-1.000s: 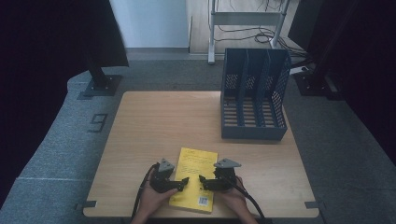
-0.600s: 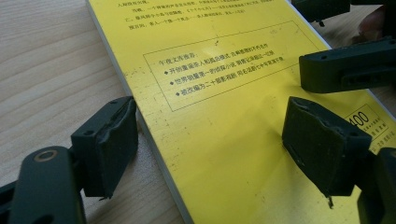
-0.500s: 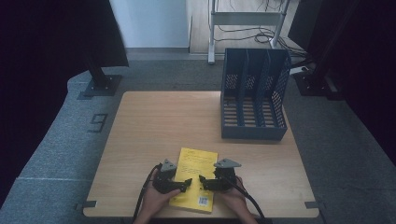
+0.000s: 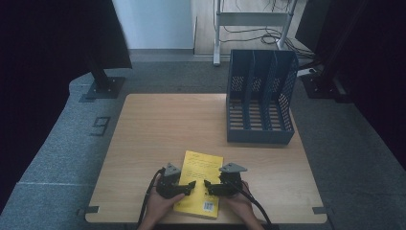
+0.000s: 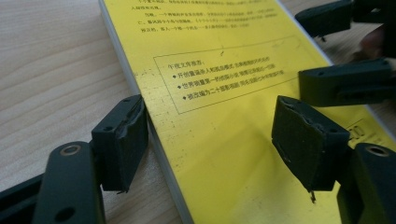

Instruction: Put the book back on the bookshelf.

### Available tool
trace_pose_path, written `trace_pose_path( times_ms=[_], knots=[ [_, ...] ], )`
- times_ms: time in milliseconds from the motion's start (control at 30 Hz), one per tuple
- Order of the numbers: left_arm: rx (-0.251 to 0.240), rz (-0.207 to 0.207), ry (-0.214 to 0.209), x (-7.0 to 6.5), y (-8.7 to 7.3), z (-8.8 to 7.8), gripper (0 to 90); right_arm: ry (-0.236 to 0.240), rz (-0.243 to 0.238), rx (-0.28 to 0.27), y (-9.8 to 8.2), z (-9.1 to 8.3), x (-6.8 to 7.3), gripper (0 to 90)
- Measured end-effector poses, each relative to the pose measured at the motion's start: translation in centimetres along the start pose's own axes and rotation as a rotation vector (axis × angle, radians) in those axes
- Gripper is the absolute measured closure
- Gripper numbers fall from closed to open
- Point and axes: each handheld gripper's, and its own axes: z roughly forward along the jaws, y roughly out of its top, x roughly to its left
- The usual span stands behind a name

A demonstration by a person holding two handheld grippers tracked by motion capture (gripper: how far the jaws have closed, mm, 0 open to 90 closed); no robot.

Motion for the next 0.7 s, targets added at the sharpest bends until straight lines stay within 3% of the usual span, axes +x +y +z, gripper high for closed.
trace_pose_path(
  times_ms=[367, 600, 700],
  knots=[
    [-0.052, -0.019, -0.049, 0.0, 0.3, -1.0, 32.1, 0.001, 0.001, 0.000, 0.0, 0.0, 0.0, 11.0],
    [-0.063, 0.000, -0.047, -0.3, 0.3, -1.1, 34.1, 0.000, 0.000, -0.001, 0.0, 0.0, 0.0, 10.9],
    [-0.055, 0.001, -0.100, -0.6, 0.3, -1.0, 35.6, 0.003, 0.003, -0.002, 0.0, 0.0, 0.0, 10.9]
  ],
)
